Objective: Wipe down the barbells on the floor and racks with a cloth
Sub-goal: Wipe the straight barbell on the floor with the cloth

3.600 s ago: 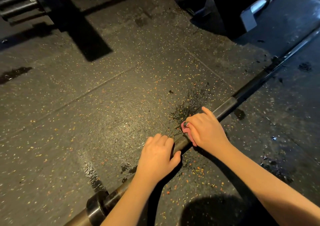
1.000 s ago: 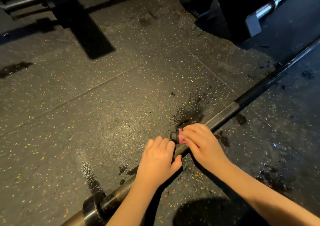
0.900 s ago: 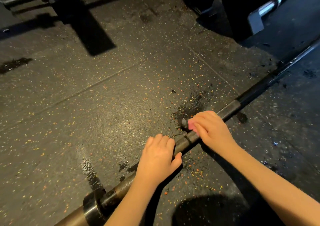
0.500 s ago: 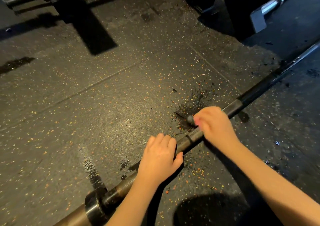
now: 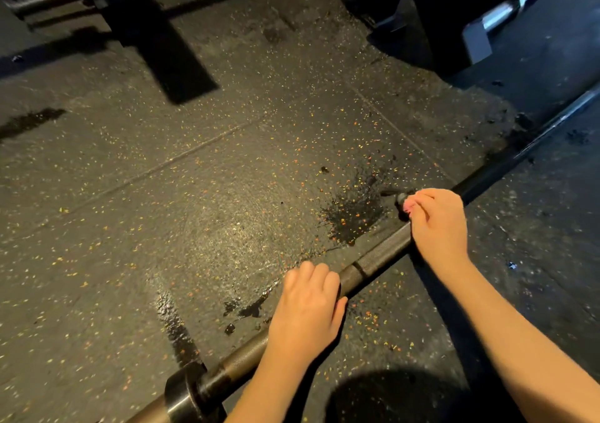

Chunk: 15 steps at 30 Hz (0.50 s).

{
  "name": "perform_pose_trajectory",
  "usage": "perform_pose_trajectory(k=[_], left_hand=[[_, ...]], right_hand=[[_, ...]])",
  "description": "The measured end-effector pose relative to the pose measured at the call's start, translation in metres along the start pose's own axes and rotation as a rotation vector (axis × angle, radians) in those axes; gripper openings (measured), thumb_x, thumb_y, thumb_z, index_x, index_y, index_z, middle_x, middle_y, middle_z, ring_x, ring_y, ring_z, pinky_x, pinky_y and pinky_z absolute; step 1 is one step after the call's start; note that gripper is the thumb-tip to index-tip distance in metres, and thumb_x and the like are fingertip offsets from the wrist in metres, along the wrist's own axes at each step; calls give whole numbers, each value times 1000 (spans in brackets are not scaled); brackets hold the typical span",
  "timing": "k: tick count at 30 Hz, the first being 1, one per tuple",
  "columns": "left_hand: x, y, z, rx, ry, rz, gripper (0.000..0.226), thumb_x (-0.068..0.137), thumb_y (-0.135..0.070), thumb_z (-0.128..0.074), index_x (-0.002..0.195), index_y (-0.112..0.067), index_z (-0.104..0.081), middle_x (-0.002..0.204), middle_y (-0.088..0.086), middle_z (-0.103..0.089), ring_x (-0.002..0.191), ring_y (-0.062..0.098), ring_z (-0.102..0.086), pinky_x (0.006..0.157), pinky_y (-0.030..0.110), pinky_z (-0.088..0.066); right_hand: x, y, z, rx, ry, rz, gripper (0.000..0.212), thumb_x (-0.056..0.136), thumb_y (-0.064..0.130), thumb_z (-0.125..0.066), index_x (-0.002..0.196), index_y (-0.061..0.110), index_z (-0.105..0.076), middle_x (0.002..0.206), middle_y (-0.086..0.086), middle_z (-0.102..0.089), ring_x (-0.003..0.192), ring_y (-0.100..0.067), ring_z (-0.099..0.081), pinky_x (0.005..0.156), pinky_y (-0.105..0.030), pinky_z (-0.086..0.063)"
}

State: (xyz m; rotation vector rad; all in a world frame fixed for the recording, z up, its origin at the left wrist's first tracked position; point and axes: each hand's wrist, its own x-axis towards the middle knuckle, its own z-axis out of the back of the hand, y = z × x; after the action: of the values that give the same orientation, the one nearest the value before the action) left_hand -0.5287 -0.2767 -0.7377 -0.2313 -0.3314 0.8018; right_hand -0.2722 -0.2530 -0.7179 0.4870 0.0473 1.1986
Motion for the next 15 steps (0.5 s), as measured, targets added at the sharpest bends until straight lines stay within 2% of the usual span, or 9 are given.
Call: perform_pose_trajectory(k=[1,3,6,8,10,12,13,15], left_hand=[[-1,-2,0,0,4,7,19,83,-35,-50,83,-19,-42,85,-1,-49,80,22,-44,72,34,-32],[-3,-6,-1,-1,5,19,19,82,-35,-51,84,-20,-40,86,-1,-48,79,23,-43,71,35,-31],[-5,-10,-1,4,11,27,21,81,-34,-54,85,-21,-38,86,0,-48,81,23,-43,71,36,-32],[-6,-12,-1,8,18,32,23,80,-34,-56,85,-20,-39,87,-1,-48,81,22,-42,72,35,-32],[-8,-13,-1,19,20,29,23,80,-33,-57,85,-20,-39,86,-1,-48,80,22,-41,71,34,-30],[-9,-15,-1,40,15,23,21,81,-32,-56,84,-19,-39,85,-1,-46,79,22,-40,70,34,-29],[-10,-16,-2,46,9,21,21,81,-31,-55,84,-19,-39,84,-1,-45,79,23,-40,70,34,-29],[-10,-16,-3,47,3,14,22,81,-30,-57,83,-20,-39,83,0,-44,78,23,-41,70,35,-29]], right_hand=[[-11,15,-5,13,14,14,28,82,15,-47,69,10,-72,75,-4,-68,80,-30,-62,80,-41,-47],[-45,43,-16,119,123,180,26,82,16,-48,68,12,-70,78,0,-67,82,-24,-61,82,-36,-46],[-63,44,-14,231,260,369,23,88,17,-51,79,14,-72,89,3,-67,91,-12,-55,88,-22,-39],[-40,19,-9,127,237,350,26,88,20,-49,76,16,-72,85,4,-68,87,-16,-58,85,-26,-39],[-13,-4,-1,18,166,185,29,85,23,-46,73,17,-72,79,2,-69,84,-24,-62,81,-33,-40],[-9,-3,1,-17,117,29,29,83,22,-47,71,14,-72,77,-1,-69,82,-28,-62,80,-33,-37],[-17,10,-2,16,127,31,28,81,20,-48,69,13,-72,75,-3,-69,80,-29,-62,79,-34,-37],[-49,40,-10,141,200,174,26,81,16,-48,70,14,-71,78,-2,-69,83,-24,-61,81,-33,-40]])
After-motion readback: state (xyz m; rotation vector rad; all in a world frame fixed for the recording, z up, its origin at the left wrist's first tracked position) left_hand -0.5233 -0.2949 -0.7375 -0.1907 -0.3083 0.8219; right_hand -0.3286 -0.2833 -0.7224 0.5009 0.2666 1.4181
